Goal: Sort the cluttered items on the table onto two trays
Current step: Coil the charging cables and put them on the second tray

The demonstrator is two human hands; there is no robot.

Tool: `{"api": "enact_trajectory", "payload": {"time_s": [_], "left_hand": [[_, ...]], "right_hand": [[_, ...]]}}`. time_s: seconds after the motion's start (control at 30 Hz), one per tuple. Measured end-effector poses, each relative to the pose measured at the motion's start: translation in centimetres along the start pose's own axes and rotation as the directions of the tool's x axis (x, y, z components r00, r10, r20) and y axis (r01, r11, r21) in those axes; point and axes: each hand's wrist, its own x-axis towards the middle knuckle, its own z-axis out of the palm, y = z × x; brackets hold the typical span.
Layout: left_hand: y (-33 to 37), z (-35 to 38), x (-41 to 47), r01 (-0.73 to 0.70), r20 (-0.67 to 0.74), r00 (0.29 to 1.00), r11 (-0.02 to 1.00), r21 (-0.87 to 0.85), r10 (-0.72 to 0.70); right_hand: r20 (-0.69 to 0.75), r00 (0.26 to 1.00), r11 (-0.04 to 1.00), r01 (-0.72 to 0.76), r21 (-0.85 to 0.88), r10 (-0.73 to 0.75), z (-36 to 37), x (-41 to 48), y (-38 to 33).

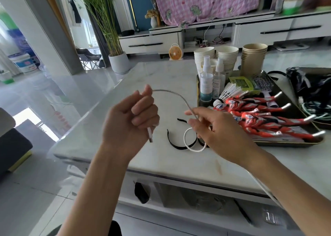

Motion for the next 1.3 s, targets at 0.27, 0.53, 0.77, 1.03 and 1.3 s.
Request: {"api": "enact_trajectory", "payload": {"time_s": [0.27, 0.53, 0.77, 1.03, 1.3], "left_hand": [[-1.8, 1.3, 1.8, 0.087, -0.067, 0.993, 0.992, -0.091, -0.093], [-1.3, 2.5, 1.8, 0.011, -0.066, 0.998, 0.998, -0.070, -0.015], [-6.4, 2.6, 2.0, 0.060, -0.173, 0.984, 0.815, 0.576, 0.049], [-6.5, 3.2, 1.5, 0.240, -0.172, 0.971, 0.705, 0.667, -0.168], [-6.6, 3.9, 1.1, 0.406, -0.160, 0.889, 0.574, 0.711, -0.429]], "right_hand": [[-0.099, 0.989, 0.994, -0.113, -0.013, 0.111, -1.2, -0.2, 0.2], [0.316, 0.946, 0.920, 0.062, -0.386, 0.069, -2.6, -2.6, -2.8], [0.335, 0.942, 0.892, 0.172, -0.418, -0.025, -3.2, -3.5, -4.0], [0.308, 0.951, 0.960, 0.073, -0.272, 0.015, -5.3, -3.2, -3.3], [0.251, 0.967, 0.993, -0.009, -0.118, 0.039, -7.6, -3.2, -2.0]]}}
